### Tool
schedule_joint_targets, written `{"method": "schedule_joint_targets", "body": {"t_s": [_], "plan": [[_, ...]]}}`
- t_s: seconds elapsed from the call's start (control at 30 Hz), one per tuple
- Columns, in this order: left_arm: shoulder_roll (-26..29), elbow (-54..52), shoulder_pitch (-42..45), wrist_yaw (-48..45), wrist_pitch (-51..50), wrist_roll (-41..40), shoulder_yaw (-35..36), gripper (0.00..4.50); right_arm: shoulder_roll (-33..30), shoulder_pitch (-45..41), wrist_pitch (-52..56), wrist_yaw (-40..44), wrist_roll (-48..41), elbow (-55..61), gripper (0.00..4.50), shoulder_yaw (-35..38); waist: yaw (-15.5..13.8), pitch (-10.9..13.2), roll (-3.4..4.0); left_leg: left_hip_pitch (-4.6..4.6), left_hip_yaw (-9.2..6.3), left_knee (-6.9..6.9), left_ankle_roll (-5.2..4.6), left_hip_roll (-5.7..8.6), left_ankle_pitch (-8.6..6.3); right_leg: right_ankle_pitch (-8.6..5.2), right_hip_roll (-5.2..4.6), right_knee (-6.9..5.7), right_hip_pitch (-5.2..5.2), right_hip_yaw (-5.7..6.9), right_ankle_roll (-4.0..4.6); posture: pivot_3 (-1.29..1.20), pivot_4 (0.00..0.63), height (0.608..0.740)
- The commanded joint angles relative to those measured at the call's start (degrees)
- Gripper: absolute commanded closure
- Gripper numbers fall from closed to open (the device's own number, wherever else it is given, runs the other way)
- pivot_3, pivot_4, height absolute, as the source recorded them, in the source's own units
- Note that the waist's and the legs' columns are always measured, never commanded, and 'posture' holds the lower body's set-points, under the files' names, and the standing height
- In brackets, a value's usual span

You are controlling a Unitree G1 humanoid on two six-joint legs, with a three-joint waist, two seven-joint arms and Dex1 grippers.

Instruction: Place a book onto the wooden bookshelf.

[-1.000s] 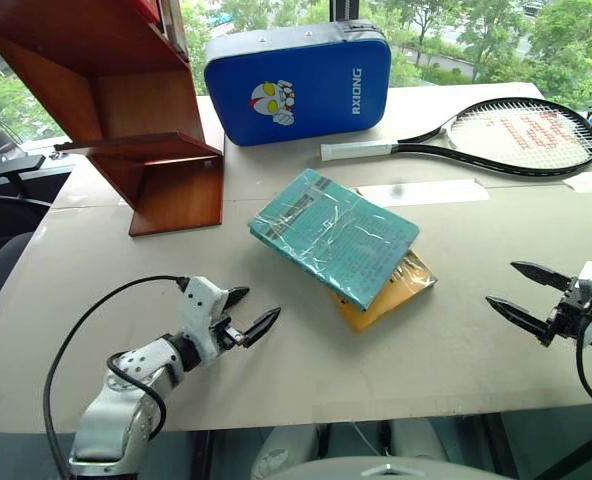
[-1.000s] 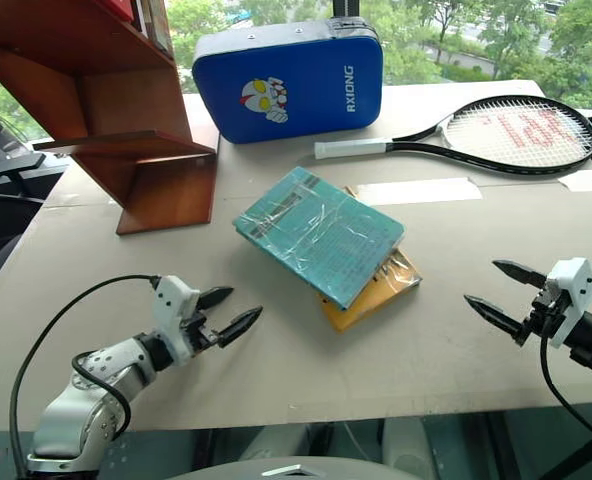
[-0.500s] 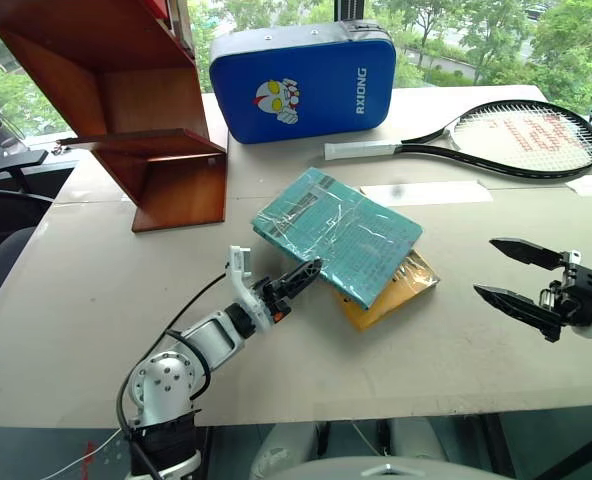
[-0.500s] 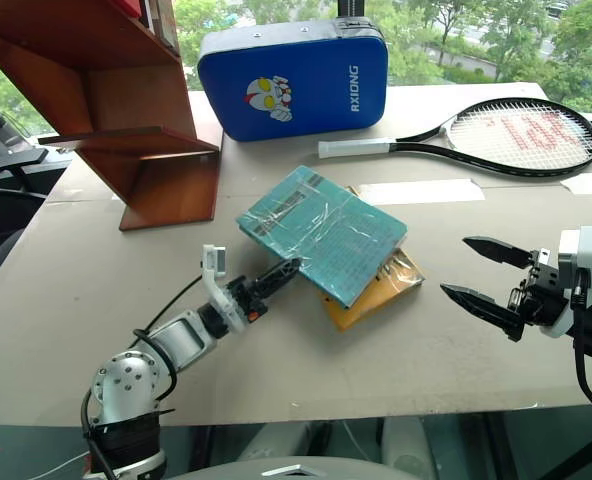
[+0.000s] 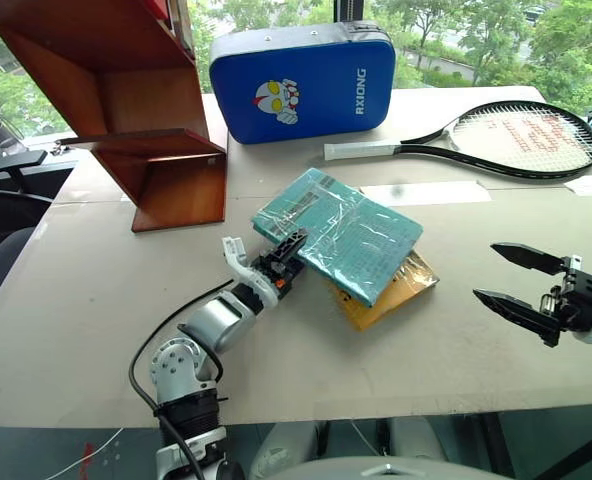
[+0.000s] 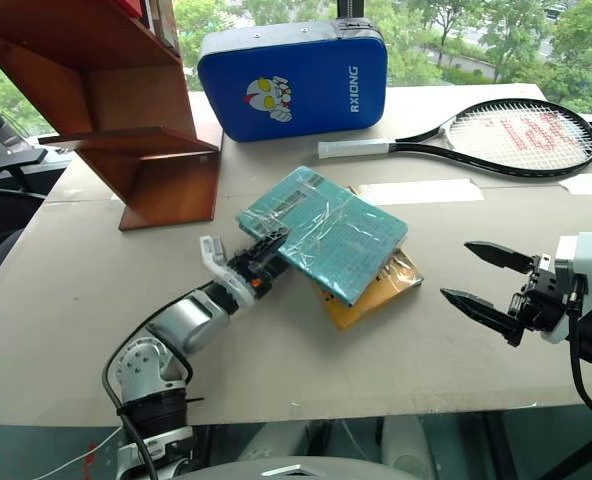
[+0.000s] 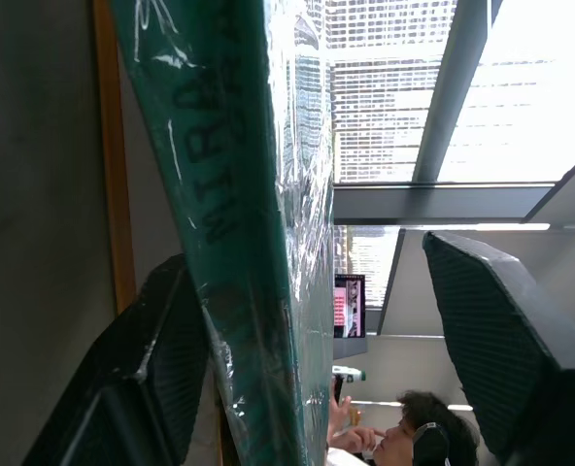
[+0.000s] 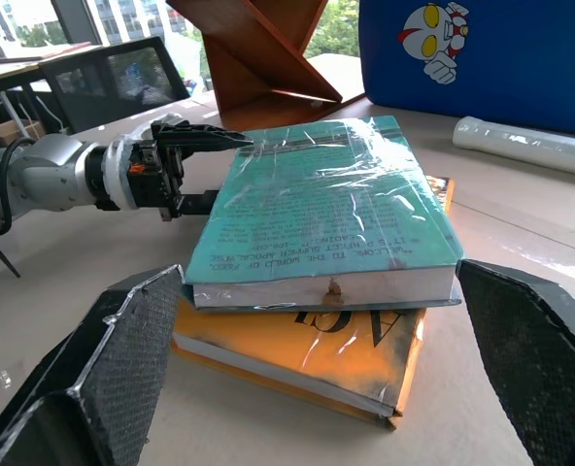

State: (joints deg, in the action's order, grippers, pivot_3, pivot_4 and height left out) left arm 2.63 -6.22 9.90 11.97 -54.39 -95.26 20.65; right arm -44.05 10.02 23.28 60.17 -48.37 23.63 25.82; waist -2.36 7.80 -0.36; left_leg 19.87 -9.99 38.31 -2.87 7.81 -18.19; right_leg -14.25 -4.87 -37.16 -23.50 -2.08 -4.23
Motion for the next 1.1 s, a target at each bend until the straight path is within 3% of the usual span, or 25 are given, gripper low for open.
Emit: {"method": "schedule_joint_targets", "body": {"t_s": [0.03, 0.13, 0.3, 0.47, 0.67, 0.87, 1.1], "plan": [[1.1, -1.5, -1.1, 0.5, 1.1, -3.5, -1.0, 3.05, 0.3, 0.2, -1.7, 0.7, 0.2, 0.4, 0.00, 2.1, 0.0, 0.0, 0.00, 0.00, 0.00, 0.00, 0.00, 0.00, 0.00, 0.00, 0.00, 0.00, 0.00, 0.00, 0.00, 0.00, 0.150, 0.740], [1.7, -1.5, -1.7, 0.6, 2.2, -4.1, -1.5, 4.47, 0.2, 0.0, -2.1, 1.0, 0.6, 0.1, 0.00, 1.8, 0.0, 0.0, 0.00, -0.02, 0.03, 0.00, 0.00, 0.00, 0.00, 0.00, 0.01, -0.02, 0.00, -0.04, 0.00, 0.00, 0.150, 0.740], [2.9, -3.8, -1.3, -1.7, 3.8, -2.8, -2.6, 4.47, -0.1, -1.9, -2.0, 1.2, 0.2, -1.2, 0.00, 1.8, 0.0, 0.0, 0.00, -0.03, 0.06, 0.00, 0.00, 0.00, 0.00, 0.00, 0.02, -0.03, 0.00, -0.07, 0.00, 0.00, 0.150, 0.740], [12.8, -13.2, 3.3, -11.4, 3.9, 9.3, -6.3, 4.47, 0.0, -5.4, 0.2, -0.2, -3.2, -2.2, 0.00, 2.6, 0.0, 0.1, -0.13, -0.01, 0.08, -0.02, 0.01, -0.01, 0.00, 0.00, 0.05, -0.13, -0.10, -0.09, 0.01, 0.00, 0.150, 0.740], [32.3, -23.4, 18.5, -25.2, 9.7, 34.3, -13.5, 4.47, 0.4, -14.3, 4.0, -2.7, -9.7, -5.1, 0.00, 2.1, 0.1, 0.2, -0.33, 0.04, 0.12, 0.02, 0.01, 0.02, 0.00, 0.03, 0.04, -0.08, -0.09, -0.10, 0.05, 0.00, 0.150, 0.740], [57.3, -20.7, 34.1, -47.4, 29.5, 68.8, -24.4, 4.47, 1.5, -23.8, 7.3, -4.1, -12.4, -8.6, 0.00, -0.7, 1.0, 0.4, -0.32, 0.15, 0.14, -0.24, 0.03, -0.05, -0.01, 0.04, 0.13, 0.16, -0.31, -0.10, 0.07, 0.00, 0.150, 0.740], [68.2, -12.0, 46.0, -57.0, 41.5, 88.4, -25.5, 4.47, 2.9, -30.2, 8.0, -2.1, -10.9, -12.7, 0.00, -3.9, 1.7, 0.5, -0.30, 0.46, -0.04, -0.32, 0.02, -0.05, -0.01, 0.04, 0.07, 0.42, -0.51, 0.33, 0.07, 0.00, 0.150, 0.740]]}}
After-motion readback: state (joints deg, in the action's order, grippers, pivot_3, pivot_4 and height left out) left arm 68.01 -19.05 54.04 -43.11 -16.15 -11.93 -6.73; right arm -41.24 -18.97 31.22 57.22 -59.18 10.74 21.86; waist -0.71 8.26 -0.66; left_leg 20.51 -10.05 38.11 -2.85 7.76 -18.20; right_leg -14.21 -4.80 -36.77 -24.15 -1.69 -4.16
